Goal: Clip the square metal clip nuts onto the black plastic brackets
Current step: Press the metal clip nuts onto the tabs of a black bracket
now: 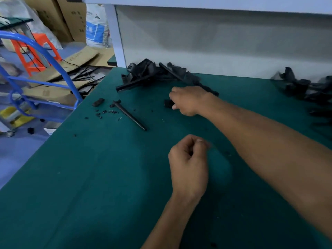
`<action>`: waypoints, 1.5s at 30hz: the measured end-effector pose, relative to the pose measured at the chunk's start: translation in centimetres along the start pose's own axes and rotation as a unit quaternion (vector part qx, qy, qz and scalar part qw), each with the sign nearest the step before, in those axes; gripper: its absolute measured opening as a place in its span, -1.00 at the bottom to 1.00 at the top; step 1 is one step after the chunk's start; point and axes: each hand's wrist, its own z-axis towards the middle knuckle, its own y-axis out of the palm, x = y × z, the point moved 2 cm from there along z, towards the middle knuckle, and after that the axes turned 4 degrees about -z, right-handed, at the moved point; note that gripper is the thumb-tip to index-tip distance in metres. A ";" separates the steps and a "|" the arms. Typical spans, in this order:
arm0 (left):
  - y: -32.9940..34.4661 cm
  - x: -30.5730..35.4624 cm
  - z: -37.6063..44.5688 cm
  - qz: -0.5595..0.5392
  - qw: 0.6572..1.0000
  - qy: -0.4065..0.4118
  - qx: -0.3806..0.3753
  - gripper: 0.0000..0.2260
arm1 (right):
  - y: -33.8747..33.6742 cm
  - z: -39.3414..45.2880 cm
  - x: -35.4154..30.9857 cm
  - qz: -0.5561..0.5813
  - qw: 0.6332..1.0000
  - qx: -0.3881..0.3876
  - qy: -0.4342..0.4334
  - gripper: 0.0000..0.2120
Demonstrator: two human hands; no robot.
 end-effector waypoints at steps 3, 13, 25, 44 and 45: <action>-0.2 0.1 -0.2 0.001 0.999 0.029 0.024 -0.83 | 0.1 -3.9 -0.2 -0.095 0.994 0.027 -0.038 -0.76; -0.8 1.1 -0.9 0.141 0.975 0.163 0.056 -0.83 | -1.7 -19.6 -4.7 -0.167 0.978 0.070 -0.104 -0.63; -0.8 7.7 -3.8 0.220 0.859 -0.019 -0.462 -0.76 | -2.9 -26.9 -11.8 -0.205 0.958 0.111 -0.169 -0.62; 0.8 3.1 0.0 0.428 0.885 0.082 -0.163 -0.44 | 2.1 -31.4 -8.9 0.267 0.938 0.217 0.045 -0.49; 0.6 3.0 0.0 0.450 0.874 0.107 -0.151 -0.44 | 2.7 -33.4 -8.2 0.349 0.893 0.261 0.109 -0.56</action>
